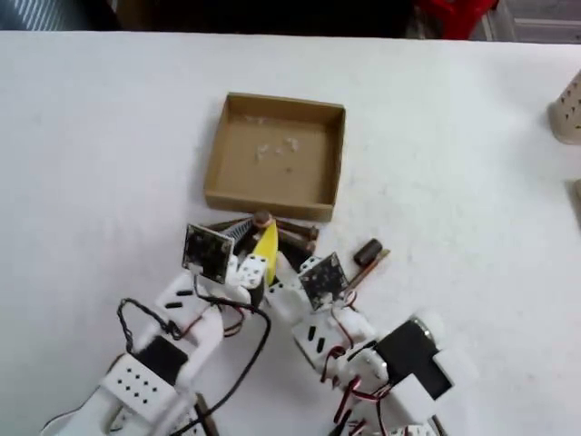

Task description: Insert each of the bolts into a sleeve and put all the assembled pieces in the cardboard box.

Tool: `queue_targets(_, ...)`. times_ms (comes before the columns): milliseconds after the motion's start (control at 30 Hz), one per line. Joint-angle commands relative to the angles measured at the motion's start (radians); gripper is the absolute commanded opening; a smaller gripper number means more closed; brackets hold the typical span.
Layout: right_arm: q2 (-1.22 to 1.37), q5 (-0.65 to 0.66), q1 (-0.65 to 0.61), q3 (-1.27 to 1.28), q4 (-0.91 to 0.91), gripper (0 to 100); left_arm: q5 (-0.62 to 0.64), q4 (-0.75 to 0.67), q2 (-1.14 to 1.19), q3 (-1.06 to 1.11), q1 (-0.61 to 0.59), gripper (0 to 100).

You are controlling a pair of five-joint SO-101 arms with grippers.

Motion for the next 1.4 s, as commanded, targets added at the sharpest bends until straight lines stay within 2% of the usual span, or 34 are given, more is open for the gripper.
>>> queue_targets(0,-0.002,0.002,-0.001,0.009,-0.025,1.8,-0.002,0.005,-0.016,-0.014,0.022,2)
queue_targets(200,-0.002,0.002,-0.001,0.009,-0.025,1.8,-0.002,0.015,-0.013,-0.009,0.022,2)
queue_targets(533,-0.008,0.002,0.016,0.009,-0.025,1.8,-0.006,0.164,-0.013,-0.009,0.025,2)
queue_targets(633,-0.010,0.002,0.018,0.008,-0.025,1.8,-0.006,0.196,-0.013,-0.009,0.027,8)
queue_targets(800,-0.010,0.002,0.018,0.008,-0.025,1.8,-0.003,0.288,-0.013,-0.008,0.024,31)
queue_targets(900,-0.010,0.002,0.018,0.008,-0.025,1.8,-0.002,0.304,-0.015,-0.008,0.019,38)
queue_targets(1367,-0.008,0.002,0.018,0.008,-0.025,1.8,-0.006,0.239,-0.018,-0.017,-0.067,39)
